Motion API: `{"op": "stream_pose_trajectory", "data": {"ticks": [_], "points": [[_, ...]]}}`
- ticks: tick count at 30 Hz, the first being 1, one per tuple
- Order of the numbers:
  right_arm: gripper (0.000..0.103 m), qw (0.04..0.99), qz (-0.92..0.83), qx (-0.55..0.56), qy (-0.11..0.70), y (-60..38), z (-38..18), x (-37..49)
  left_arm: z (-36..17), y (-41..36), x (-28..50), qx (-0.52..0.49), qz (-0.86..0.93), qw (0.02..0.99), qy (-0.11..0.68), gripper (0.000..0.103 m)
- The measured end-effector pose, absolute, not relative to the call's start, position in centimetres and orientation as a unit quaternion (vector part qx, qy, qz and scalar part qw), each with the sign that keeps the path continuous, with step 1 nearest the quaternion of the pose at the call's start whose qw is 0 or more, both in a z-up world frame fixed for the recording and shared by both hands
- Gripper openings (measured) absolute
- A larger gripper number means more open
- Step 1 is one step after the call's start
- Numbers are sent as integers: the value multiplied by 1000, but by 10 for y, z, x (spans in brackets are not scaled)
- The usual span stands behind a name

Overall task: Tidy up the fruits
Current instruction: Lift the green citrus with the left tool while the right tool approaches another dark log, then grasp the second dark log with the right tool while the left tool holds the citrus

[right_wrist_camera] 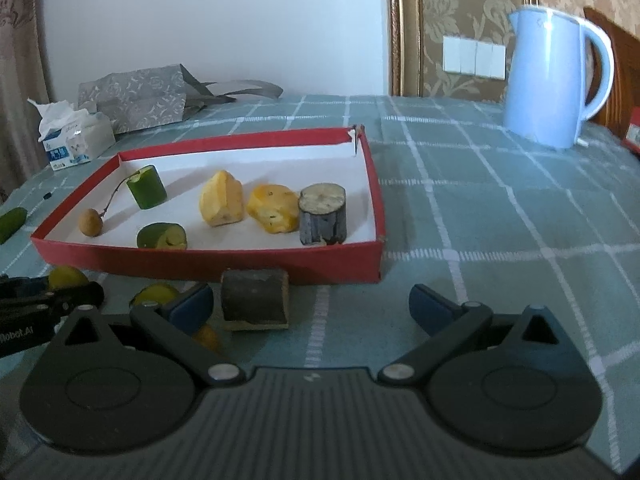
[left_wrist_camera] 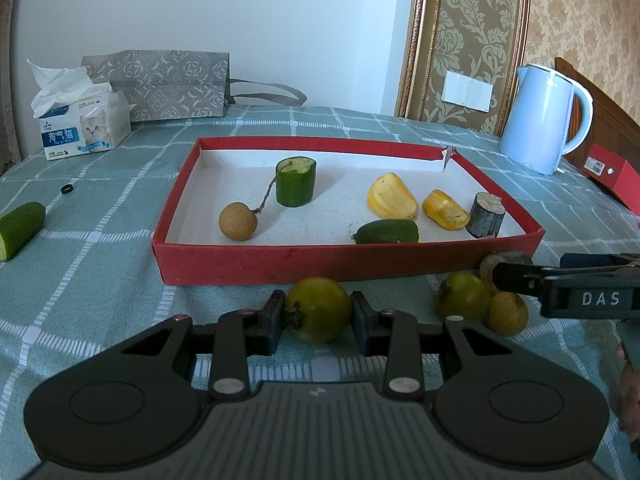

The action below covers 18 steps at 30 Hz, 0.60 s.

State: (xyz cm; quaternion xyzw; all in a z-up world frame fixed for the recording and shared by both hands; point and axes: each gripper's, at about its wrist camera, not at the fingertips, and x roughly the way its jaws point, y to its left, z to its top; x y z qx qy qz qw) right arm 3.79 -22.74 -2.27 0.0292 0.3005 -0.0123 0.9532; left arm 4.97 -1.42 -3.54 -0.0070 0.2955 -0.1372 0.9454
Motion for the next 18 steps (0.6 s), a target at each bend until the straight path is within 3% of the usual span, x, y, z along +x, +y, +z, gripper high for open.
{"op": "stream_pose_trajectory", "data": {"ticks": [4, 11, 12, 14, 17, 18], "points": [[92, 957, -23, -8, 287, -219, -20, 37, -35, -14, 50, -7, -137, 945, 295, 34], [87, 957, -19, -10, 288, -220, -22, 39, -35, -14, 50, -7, -137, 945, 296, 34], [84, 958, -16, -10, 287, -220, -21, 38, -35, -14, 50, -7, -137, 945, 296, 34], [62, 957, -6, -11, 290, -219, -22, 37, -35, -14, 50, -7, -137, 945, 296, 34], [41, 956, 13, -7, 292, -217, -22, 35, -35, -14, 50, -7, -137, 945, 296, 34], [40, 957, 15, -11, 290, -216, -21, 34, -35, -14, 50, -7, -137, 945, 295, 34]]}}
